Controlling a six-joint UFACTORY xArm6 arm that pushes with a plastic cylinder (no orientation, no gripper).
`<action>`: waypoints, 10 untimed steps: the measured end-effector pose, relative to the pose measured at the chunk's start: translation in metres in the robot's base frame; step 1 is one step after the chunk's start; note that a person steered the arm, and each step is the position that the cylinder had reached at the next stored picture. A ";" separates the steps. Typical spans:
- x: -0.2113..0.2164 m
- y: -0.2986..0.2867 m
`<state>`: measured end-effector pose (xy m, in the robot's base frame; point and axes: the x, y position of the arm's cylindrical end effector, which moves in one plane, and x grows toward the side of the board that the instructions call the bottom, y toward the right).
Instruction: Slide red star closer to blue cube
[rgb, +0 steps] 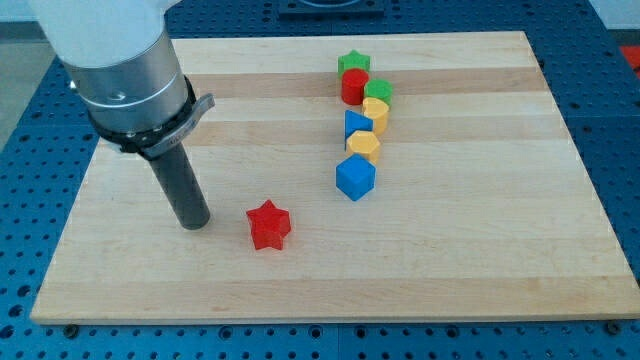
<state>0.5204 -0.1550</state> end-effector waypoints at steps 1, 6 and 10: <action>0.000 0.020; 0.034 0.041; 0.036 0.160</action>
<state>0.5561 0.0054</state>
